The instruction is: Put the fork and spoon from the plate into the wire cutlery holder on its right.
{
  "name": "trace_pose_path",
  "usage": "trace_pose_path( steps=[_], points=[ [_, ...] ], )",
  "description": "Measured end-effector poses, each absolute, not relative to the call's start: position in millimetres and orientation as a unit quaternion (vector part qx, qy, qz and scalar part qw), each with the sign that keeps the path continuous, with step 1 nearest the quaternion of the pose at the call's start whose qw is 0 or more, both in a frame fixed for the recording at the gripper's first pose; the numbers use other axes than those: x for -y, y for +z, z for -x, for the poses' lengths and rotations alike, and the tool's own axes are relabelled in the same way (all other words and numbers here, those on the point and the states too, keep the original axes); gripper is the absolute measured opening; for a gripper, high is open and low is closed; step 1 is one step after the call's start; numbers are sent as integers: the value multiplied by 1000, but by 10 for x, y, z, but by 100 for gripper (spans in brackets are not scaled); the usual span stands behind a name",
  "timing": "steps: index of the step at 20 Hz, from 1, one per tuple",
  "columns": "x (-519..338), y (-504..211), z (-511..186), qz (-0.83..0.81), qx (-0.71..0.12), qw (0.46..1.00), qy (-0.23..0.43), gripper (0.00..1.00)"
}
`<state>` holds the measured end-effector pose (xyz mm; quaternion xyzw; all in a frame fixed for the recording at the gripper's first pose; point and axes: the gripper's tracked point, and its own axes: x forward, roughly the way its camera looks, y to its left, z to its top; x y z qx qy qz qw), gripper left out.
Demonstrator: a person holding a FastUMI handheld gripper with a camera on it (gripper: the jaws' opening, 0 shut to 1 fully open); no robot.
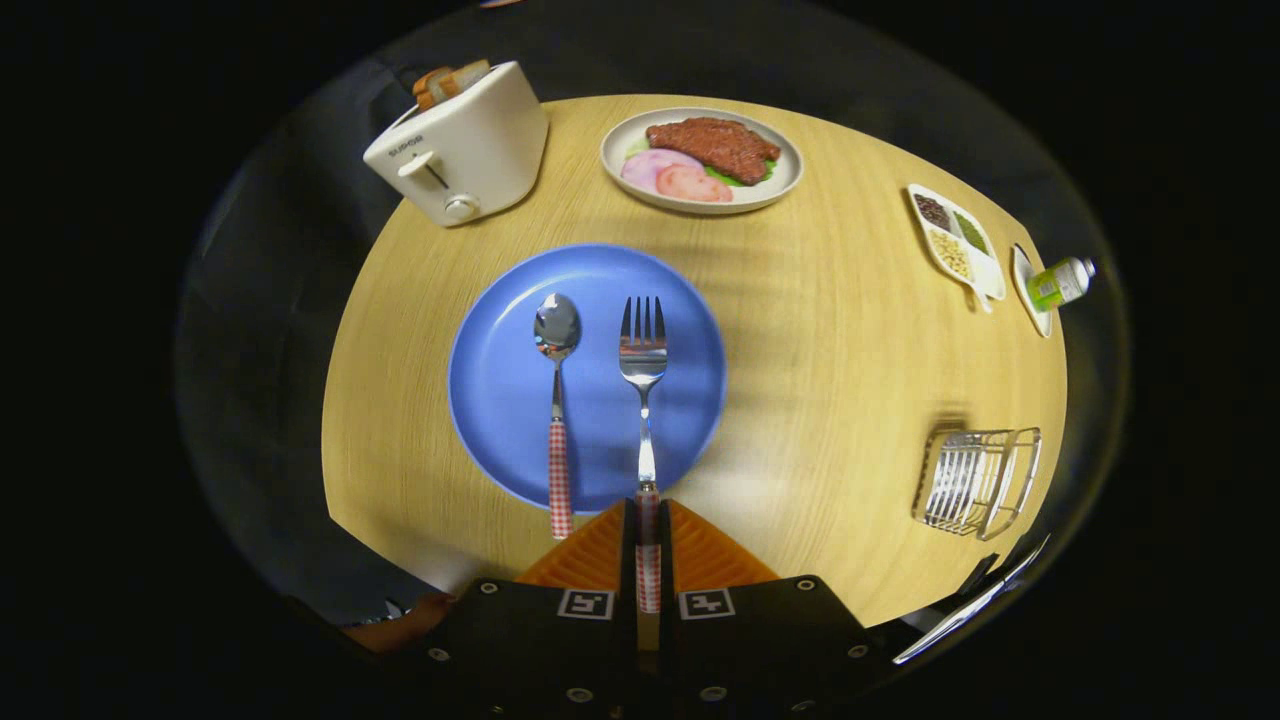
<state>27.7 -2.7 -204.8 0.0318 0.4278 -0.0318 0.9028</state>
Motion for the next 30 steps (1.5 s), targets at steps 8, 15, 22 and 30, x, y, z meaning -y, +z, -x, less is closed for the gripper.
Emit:
trace_pose_path(
  steps=[8, 15, 22, 30],
  points=[
    [1302, -1812, 523, -49, -429, 897, -97, 9],
    [2103, -1937, 1075, -48, -493, 862, -108, 9],
    [2330, -2042, 1151, -37, -568, 819, -64, 9],
    [2537, -2144, 1089, -24, -655, 755, -36, 9]
  ],
)
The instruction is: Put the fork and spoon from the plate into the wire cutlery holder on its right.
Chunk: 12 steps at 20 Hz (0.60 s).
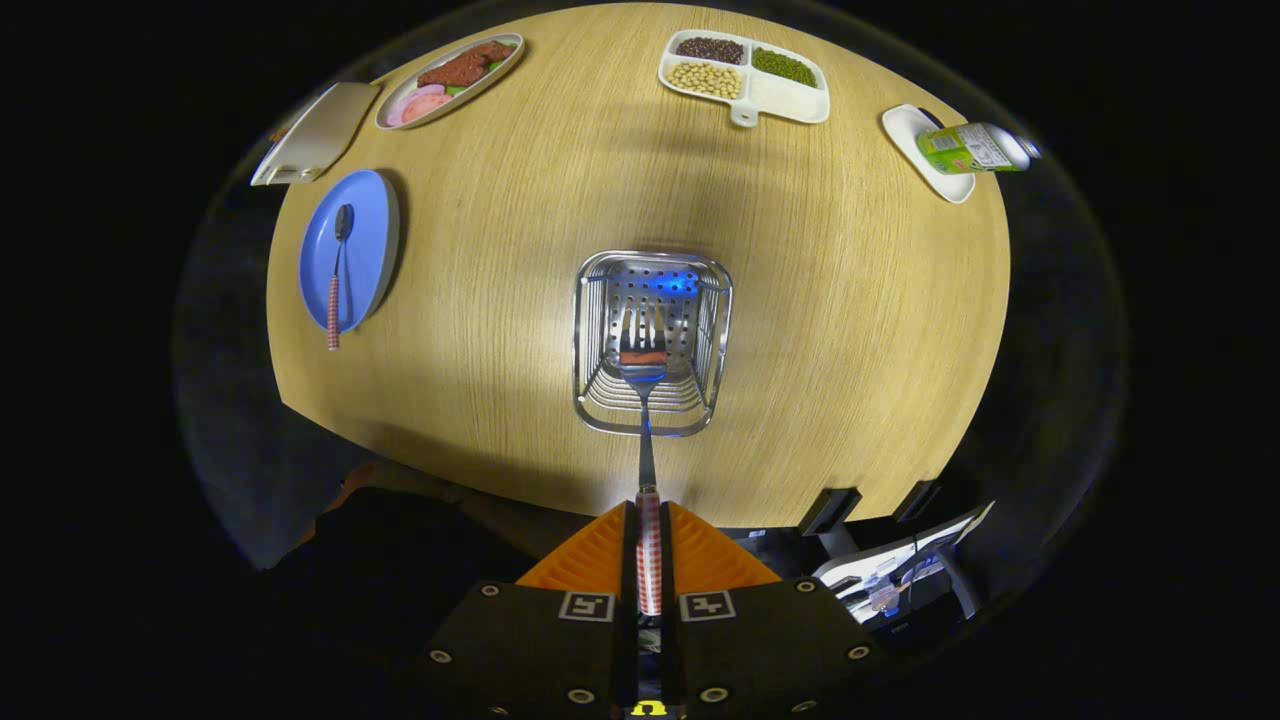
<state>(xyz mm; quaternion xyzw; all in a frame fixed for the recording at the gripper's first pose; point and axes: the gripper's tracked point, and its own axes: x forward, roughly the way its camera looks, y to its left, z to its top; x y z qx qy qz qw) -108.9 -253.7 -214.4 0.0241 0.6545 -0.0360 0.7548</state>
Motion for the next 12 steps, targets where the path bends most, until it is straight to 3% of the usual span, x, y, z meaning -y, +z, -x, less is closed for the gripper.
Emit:
trace_pose_path(
  steps=[7, 12],
  points=[
    [2581, -2151, 892, -31, -698, 714, -32, 10],
    [2517, -2049, 667, -60, -677, 733, -28, 11]
  ],
)
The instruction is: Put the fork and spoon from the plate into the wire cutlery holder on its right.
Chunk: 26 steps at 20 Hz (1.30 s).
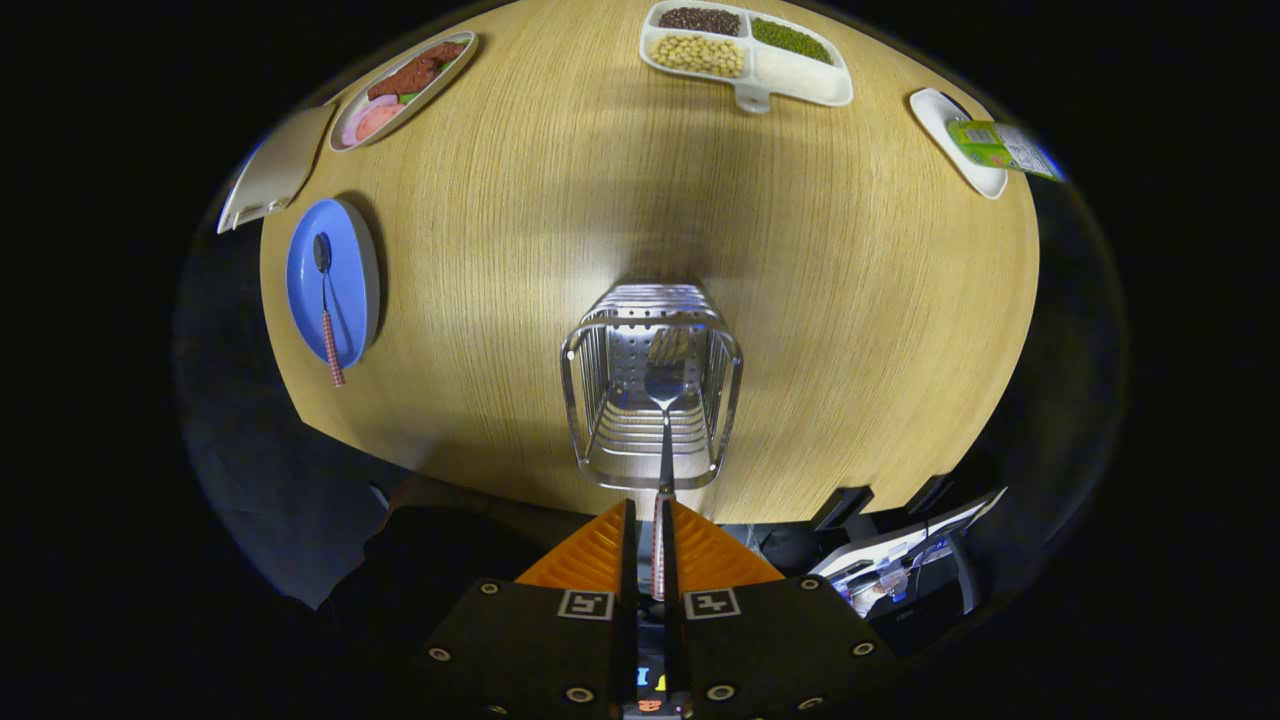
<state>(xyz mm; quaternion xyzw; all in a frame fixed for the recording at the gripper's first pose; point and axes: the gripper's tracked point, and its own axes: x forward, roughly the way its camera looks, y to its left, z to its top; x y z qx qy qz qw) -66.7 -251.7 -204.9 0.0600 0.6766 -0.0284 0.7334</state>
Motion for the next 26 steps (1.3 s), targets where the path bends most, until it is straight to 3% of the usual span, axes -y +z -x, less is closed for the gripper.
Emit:
trace_pose_path(
  steps=[3, 5, 10, 13, 16, 26],
  points=[
    [2424, -1904, 514, -70, -634, 770, -15, 15],
    [2415, -1844, 427, -72, -608, 790, -16, 26],
    [2326, -1561, 382, -85, -535, 840, -8, 37],
    [2155, -1320, 356, -103, -485, 868, -5, 54],
    [1914, -1183, 389, -114, -453, 884, 0, 78],
    [951, -977, 254, -67, -402, 912, 39, 86]
  ],
)
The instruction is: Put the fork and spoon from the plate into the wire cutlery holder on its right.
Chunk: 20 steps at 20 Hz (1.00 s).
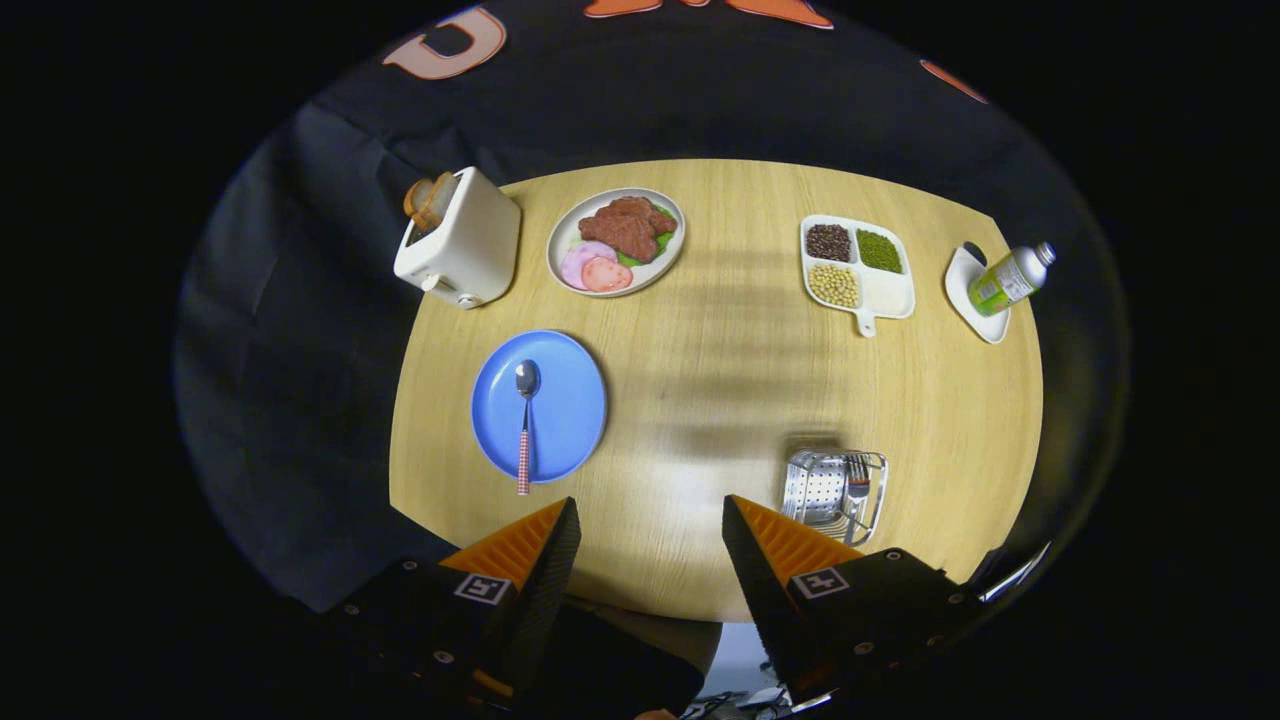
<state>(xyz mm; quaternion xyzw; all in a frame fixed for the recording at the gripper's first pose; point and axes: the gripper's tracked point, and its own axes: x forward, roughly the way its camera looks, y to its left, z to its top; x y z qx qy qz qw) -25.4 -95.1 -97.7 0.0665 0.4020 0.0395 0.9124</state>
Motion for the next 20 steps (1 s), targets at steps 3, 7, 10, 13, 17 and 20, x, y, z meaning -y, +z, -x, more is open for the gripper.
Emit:
trace_pose_path(
  steps=[3, 7, 10, 13, 17, 20],
  points=[
    [645, -1012, 186, -45, -405, 911, 58, 87],
    [280, -1090, 42, -16, -408, 910, 76, 87],
    [-10, -1151, -58, 0, -408, 908, 92, 87],
    [-231, -1234, -149, 10, -415, 905, 98, 87],
    [-462, -1493, -332, 28, -432, 896, 97, 87],
    [-612, -1767, -450, 23, -456, 885, 93, 86]
  ],
)
